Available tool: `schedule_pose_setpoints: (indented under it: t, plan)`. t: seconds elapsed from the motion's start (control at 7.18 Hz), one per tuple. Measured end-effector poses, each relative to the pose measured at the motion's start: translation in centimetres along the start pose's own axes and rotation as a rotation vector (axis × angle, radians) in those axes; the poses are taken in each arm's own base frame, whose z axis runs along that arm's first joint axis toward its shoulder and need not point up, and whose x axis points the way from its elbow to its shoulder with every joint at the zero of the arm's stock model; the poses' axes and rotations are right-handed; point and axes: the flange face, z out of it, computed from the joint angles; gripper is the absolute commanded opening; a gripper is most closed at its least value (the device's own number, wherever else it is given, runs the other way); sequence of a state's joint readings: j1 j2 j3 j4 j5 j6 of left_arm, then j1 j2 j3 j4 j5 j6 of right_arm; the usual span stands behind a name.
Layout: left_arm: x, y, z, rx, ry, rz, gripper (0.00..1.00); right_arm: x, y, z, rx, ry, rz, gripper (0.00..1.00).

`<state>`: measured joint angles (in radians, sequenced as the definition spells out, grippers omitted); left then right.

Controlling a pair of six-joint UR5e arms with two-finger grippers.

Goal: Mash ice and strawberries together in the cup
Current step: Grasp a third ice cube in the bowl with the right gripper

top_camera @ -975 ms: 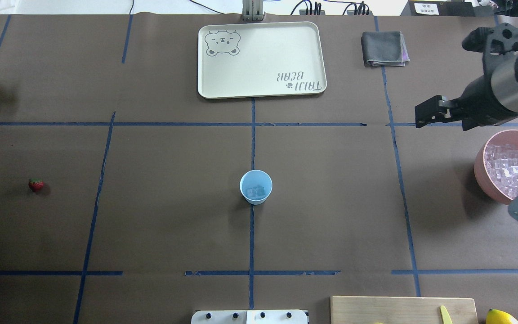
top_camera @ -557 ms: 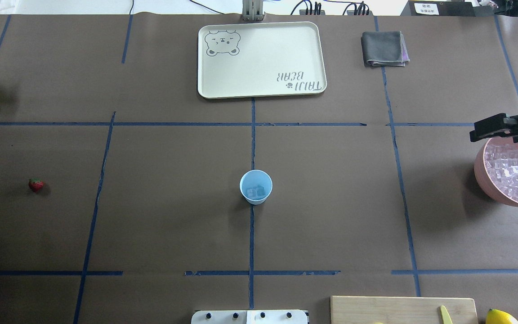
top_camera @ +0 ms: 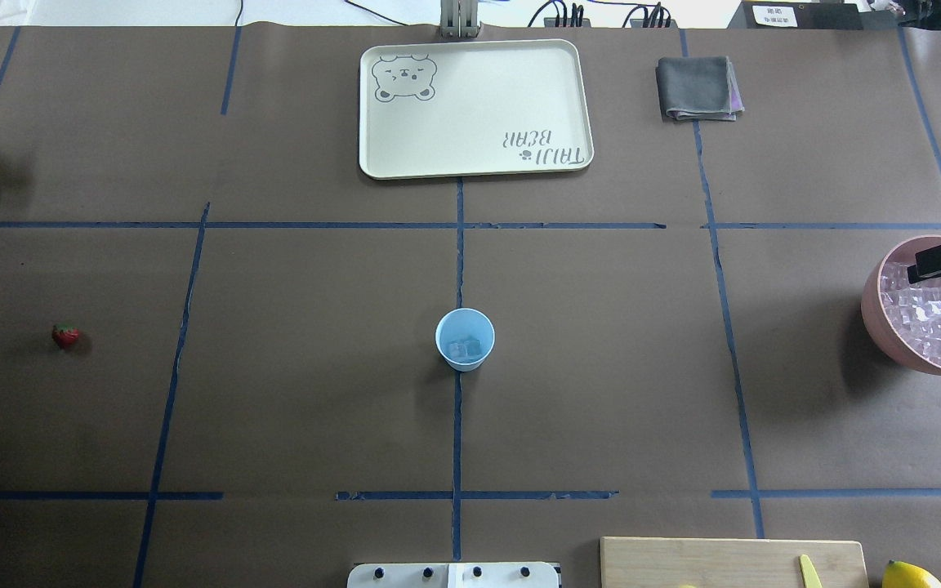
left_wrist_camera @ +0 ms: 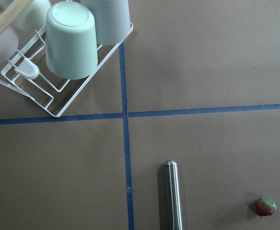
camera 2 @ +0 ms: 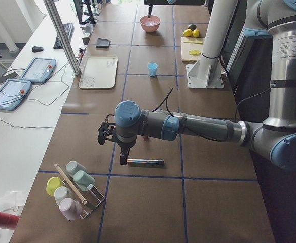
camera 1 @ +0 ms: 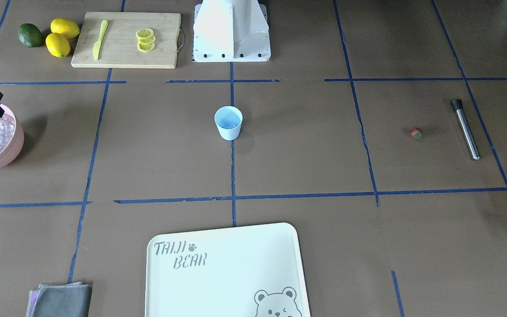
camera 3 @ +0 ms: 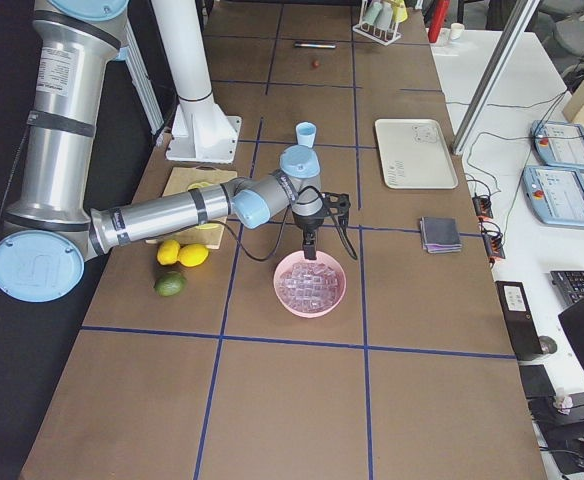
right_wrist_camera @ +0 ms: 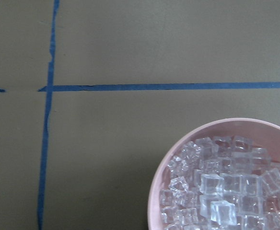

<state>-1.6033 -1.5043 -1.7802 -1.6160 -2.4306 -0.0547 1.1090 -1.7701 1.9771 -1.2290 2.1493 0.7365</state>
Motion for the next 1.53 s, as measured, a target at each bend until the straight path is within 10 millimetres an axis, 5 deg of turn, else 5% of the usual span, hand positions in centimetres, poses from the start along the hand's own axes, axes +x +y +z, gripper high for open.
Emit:
schedule_pose_setpoints:
  t: [0.84, 1.53]
  plan:
    - [0.3, 0.0, -0.3, 0.006, 0.001, 0.005, 1.00, 4.9, 0.1, 5.9, -0.040, -0.013, -0.011, 0.85]
    - [0.4, 0.0, -0.4, 0.008, 0.001, 0.007, 1.00, 4.7, 1.0, 7.7, -0.087, -0.001, -0.022, 0.67]
